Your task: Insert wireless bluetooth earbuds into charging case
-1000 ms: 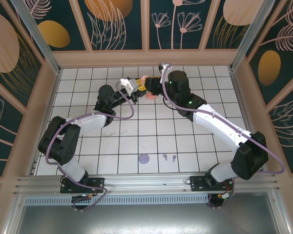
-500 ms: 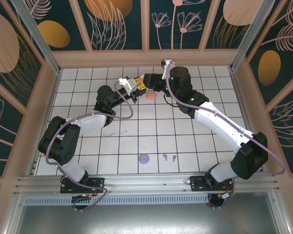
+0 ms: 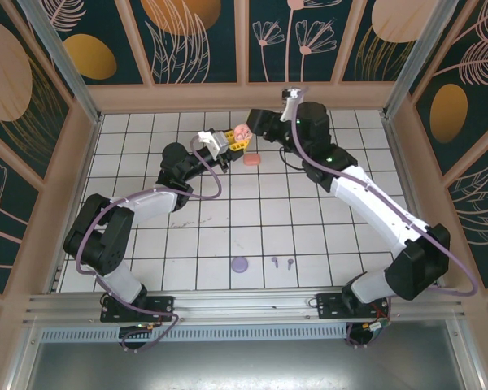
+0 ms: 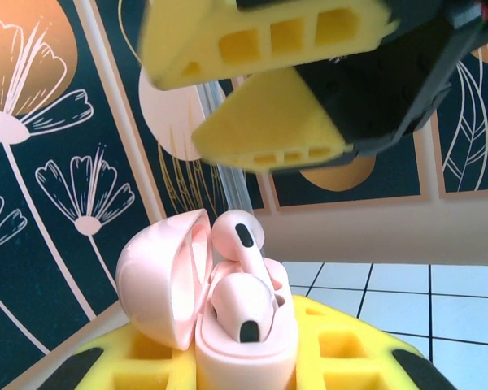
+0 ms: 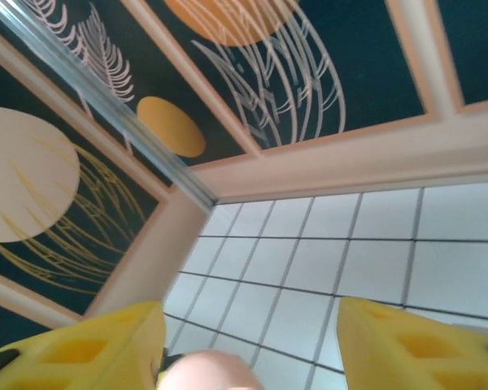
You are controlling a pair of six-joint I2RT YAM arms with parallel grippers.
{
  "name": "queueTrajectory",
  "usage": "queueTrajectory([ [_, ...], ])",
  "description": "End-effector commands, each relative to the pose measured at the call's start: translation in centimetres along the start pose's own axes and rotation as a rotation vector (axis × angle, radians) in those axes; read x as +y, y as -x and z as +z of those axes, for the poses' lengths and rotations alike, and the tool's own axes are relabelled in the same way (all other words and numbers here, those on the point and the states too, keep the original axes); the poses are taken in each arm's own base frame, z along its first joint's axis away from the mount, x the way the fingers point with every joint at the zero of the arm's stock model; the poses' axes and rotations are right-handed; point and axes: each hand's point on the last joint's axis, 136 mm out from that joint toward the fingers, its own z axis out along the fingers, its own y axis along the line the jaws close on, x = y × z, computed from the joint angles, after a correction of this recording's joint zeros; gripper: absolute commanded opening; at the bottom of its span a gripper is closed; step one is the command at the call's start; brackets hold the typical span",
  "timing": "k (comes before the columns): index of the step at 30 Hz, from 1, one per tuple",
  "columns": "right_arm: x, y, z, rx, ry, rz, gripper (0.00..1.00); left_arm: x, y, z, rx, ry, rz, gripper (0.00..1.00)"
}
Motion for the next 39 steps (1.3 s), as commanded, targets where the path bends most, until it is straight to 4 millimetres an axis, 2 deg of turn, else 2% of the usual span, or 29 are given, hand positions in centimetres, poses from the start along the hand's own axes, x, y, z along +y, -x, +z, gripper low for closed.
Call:
queueTrajectory([
  [1, -0.6, 0.9, -1.7, -0.029, -0.013, 0.068, 0.36, -0.5, 1.7, -0.2, -0.051, -0.015, 0.031, 0.0],
  [2, -2.0, 1.2, -1.8, -0.034, -0.041, 0.08, 0.29, -0.5, 1.8, -0.2, -0.051, -0.016, 0.034, 0.0],
  [4, -3.0, 0.6, -1.6, -0.014, -0.059, 0.093, 0.13, -0.5, 1.8, -0.2, -0.049, -0.017, 0.036, 0.0],
  [6, -3.5, 0.0, -1.3, 0.006, -0.063, 0.1, 0.01, -0.5, 1.8, -0.2, -0.05, -0.017, 0.036, 0.0],
  [7, -3.8, -0.3, -1.0, 0.016, -0.066, 0.102, 0.0, -0.5, 1.9, -0.1, -0.051, -0.019, 0.037, 0.0],
  [14, -4.1, -1.9, 0.8, 0.074, -0.043, 0.114, 0.0, -0.6, 1.9, -0.1, -0.05, -0.024, 0.039, 0.0],
  [21, -2.9, -3.1, 2.0, 0.116, -0.002, 0.11, 0.0, -0.5, 1.9, 0.0, -0.05, -0.027, 0.037, 0.0],
  [28, -2.0, -3.1, 2.2, 0.119, 0.014, 0.092, 0.0, -0.6, 1.7, 0.1, -0.046, -0.03, 0.031, 0.0],
  [32, -0.8, -3.3, 2.3, 0.126, 0.031, 0.074, 0.0, -0.5, 1.6, 0.1, -0.046, -0.03, 0.028, 0.0],
  [39, -0.4, -3.3, 2.4, 0.129, 0.03, 0.059, 0.0, -0.5, 1.6, 0.2, -0.044, -0.029, 0.027, 0.0],
])
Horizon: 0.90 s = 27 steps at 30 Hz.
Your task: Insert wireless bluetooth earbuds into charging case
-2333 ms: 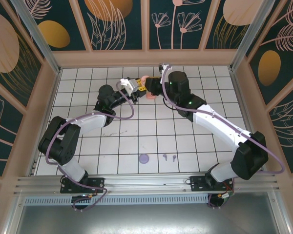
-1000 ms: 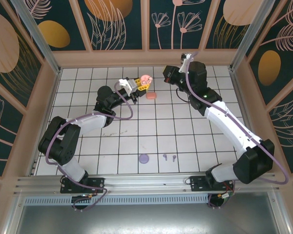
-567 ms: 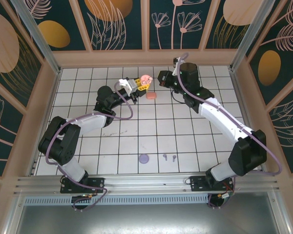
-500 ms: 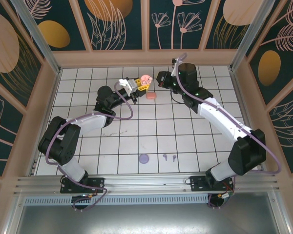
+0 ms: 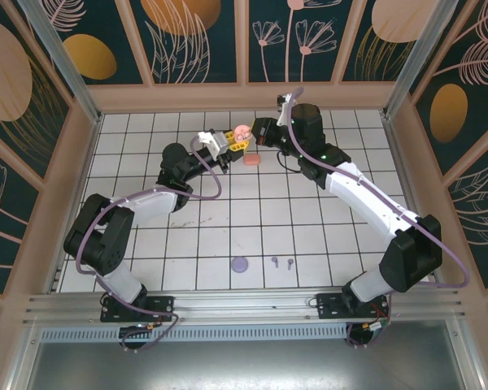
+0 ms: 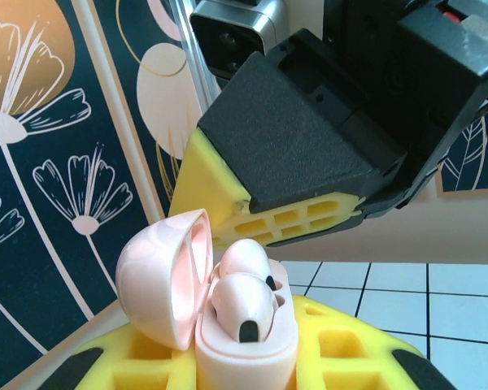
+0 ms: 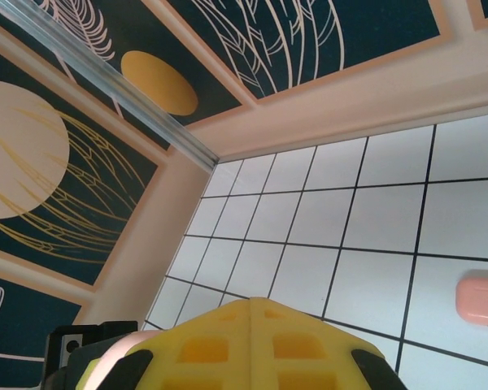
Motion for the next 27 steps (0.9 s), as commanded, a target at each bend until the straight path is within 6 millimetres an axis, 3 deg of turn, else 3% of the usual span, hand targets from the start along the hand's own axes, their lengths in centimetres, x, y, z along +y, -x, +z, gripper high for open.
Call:
queueTrajectory([
  [1, 0.7, 0.5, 0.1, -0.004, 0.01, -0.017, 0.0, -0.4, 1.6, 0.2, -0.043, -0.024, 0.026, 0.0],
  [5, 0.3, 0.4, 0.0, -0.007, -0.011, -0.02, 0.0, -0.4, 1.6, 0.1, -0.043, -0.022, 0.026, 0.0],
  [14, 0.8, 2.6, -1.5, -0.062, -0.05, -0.061, 0.0, -0.5, 0.4, 0.2, -0.008, -0.029, 0.021, 0.0],
  [21, 1.2, 3.1, 1.0, 0.004, -0.058, -0.097, 0.0, -0.9, -1.3, 0.4, 0.037, -0.055, 0.013, 0.0],
  [27, 0.9, 2.3, 4.6, 0.13, -0.075, -0.11, 0.0, -0.9, -1.6, 0.4, 0.044, -0.059, 0.01, 0.0],
])
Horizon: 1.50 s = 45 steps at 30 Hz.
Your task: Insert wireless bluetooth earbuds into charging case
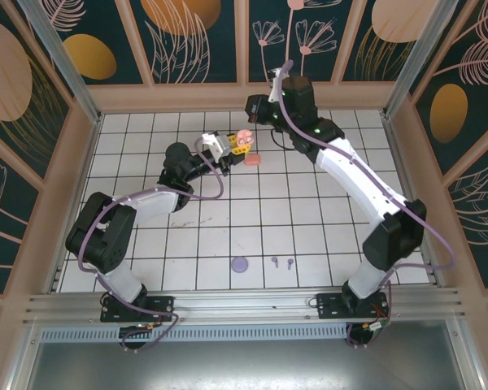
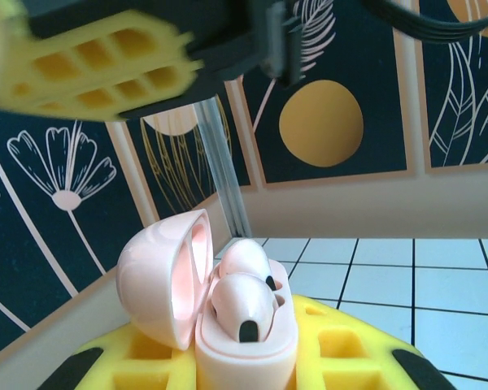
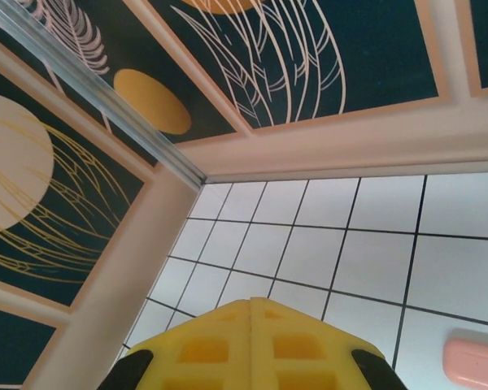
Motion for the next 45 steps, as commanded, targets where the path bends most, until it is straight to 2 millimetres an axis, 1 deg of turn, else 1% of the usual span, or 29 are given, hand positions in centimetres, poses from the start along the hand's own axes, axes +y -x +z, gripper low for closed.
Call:
queueTrajectory([
  [1, -0.9, -2.5, 1.9, 0.141, -0.026, -0.018, 0.0, -0.3, 0.6, 0.4, -0.016, -0.026, 0.026, 0.0],
  [4, -1.1, -3.7, 2.5, 0.2, -0.032, -0.015, 0.0, -0.1, 0.7, 0.5, -0.019, -0.017, 0.029, 0.0],
  [6, -1.2, -4.9, 2.4, 0.239, -0.037, -0.012, 0.0, 0.0, 0.8, 0.5, -0.019, -0.013, 0.03, 0.0],
  [9, -0.7, -6.7, 1.2, 0.277, -0.038, -0.015, 0.0, 0.2, 0.9, 0.7, -0.014, -0.011, 0.022, 0.0],
  [12, -0.3, -8.0, -0.7, 0.277, -0.044, -0.008, 0.0, 0.4, 1.1, 0.8, -0.017, -0.007, 0.014, 0.0],
  [13, -0.3, -7.7, -1.6, 0.251, -0.05, 0.004, 0.0, 0.4, 1.2, 0.8, -0.021, -0.006, 0.01, 0.0],
  [14, -0.8, -7.4, -2.2, 0.223, -0.07, 0.017, 0.0, 0.4, 0.1, 0.9, -0.006, -0.008, -0.012, 0.0],
  [15, -1.3, -6.9, -2.8, 0.19, -0.09, 0.031, 0.0, 0.4, -0.1, 0.9, -0.007, -0.007, -0.026, 0.0],
  [18, -4.5, -4.5, -4.9, 0.071, -0.18, 0.129, 0.0, 0.4, -0.4, 0.8, -0.012, 0.006, -0.097, 0.0],
  [19, -5.0, -4.4, -5.4, 0.041, -0.194, 0.159, 0.0, 0.5, -0.9, 0.8, -0.003, 0.01, -0.149, 0.0],
  [20, -6.9, -3.5, -6.5, -0.008, -0.231, 0.198, 0.0, 0.4, -1.3, 0.9, 0.007, 0.004, -0.208, 0.0],
  [21, -7.8, -3.4, -7.0, -0.031, -0.247, 0.223, 0.0, 0.4, -2.0, 1.0, 0.019, 0.005, -0.27, 0.0],
  [22, -8.7, -3.4, -7.6, -0.049, -0.261, 0.246, 0.0, 0.5, -2.7, 1.1, 0.034, 0.009, -0.361, 0.0],
  [23, -9.6, -3.6, -8.2, -0.065, -0.283, 0.264, 0.0, 0.4, -3.9, 1.4, 0.066, 0.004, -0.451, 0.0],
  [24, -10.2, -3.9, -8.6, -0.072, -0.297, 0.275, 0.0, 0.1, -5.5, 1.4, 0.116, 0.005, -0.537, 0.0],
  [25, -10.8, -4.4, -9.1, -0.074, -0.308, 0.287, 0.0, 0.5, -6.3, 2.1, 0.15, 0.011, -0.63, 0.0],
  [26, -11.2, -4.9, -9.4, -0.073, -0.317, 0.299, 0.0, 0.2, -7.6, 2.4, 0.192, 0.002, -0.732, 0.0],
  [29, -12.1, -6.4, -10.0, -0.068, -0.332, 0.319, 0.0, -0.6, -10.8, 2.9, 0.256, -0.01, -1.003, 0.0],
  [30, -12.3, -6.8, -10.2, -0.067, -0.335, 0.324, 0.01, -0.8, -11.4, 2.8, 0.256, -0.005, -1.063, 0.0],
  [34, -12.8, -8.1, -10.8, -0.062, -0.337, 0.338, 0.04, -1.3, -12.5, 2.5, 0.215, 0.0, -1.259, 0.0],
  [39, -13.2, -8.9, -11.0, -0.057, -0.341, 0.341, 0.06, -1.2, -14.7, 2.7, 0.268, 0.048, -1.395, 0.0],
  [42, -13.1, -9.1, -10.9, -0.055, -0.336, 0.343, 0.07, -1.2, -16.1, 2.8, 0.305, 0.077, -1.438, 0.0],
  [43, -13.2, -9.2, -10.9, -0.052, -0.335, 0.343, 0.07, -1.2, -17.0, 2.7, 0.331, 0.103, -1.456, 0.0],
  [45, -13.1, -9.2, -10.8, -0.053, -0.33, 0.343, 0.08, -1.4, -18.0, 2.6, 0.365, 0.124, -1.479, 0.0],
])
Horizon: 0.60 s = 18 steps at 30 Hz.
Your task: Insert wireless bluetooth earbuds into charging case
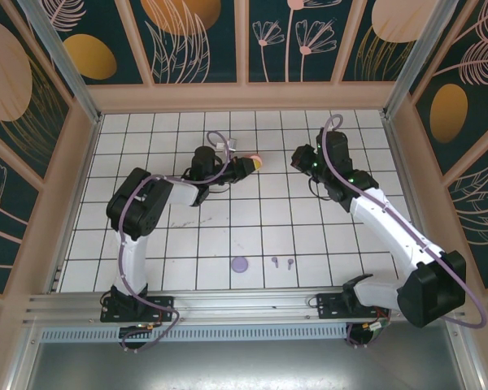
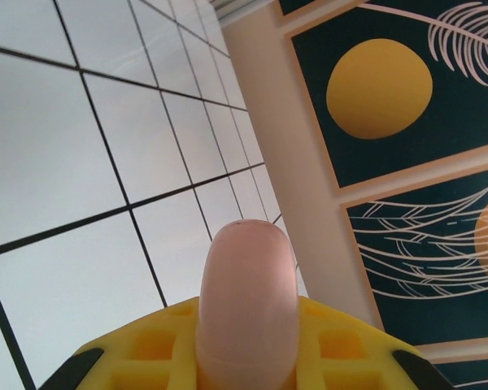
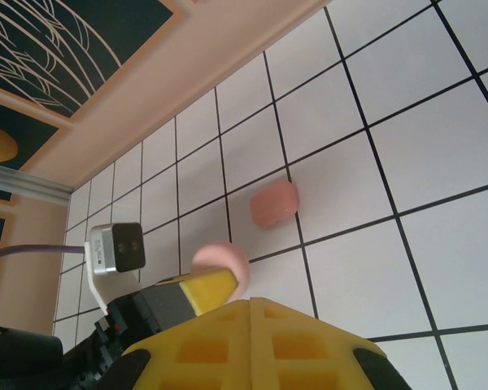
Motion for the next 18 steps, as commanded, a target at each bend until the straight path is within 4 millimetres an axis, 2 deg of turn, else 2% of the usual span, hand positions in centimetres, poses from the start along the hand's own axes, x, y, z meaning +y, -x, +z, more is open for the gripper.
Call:
queueTrajectory([
  [1, 0.6, 0.6, -0.5, -0.037, 0.034, 0.016, 0.08, 1.7, -0.1, 0.6, 0.021, 0.046, -0.096, 0.01],
  [7, 0.8, 0.5, -0.5, -0.035, 0.044, 0.012, 0.09, 4.7, -0.6, 1.2, 0.048, 0.153, -0.138, 0.04],
  [12, 1.1, 0.5, -0.5, -0.035, 0.053, 0.009, 0.12, 6.8, -0.6, 1.6, 0.058, 0.24, -0.138, 0.12],
  [16, 1.6, 0.3, -0.5, -0.031, 0.061, 0.005, 0.16, 8.2, -0.7, 2.1, 0.075, 0.275, -0.153, 0.2],
  [18, 1.8, 0.3, -0.6, -0.031, 0.063, 0.002, 0.19, 8.7, -0.7, 2.1, 0.076, 0.299, -0.158, 0.28],
])
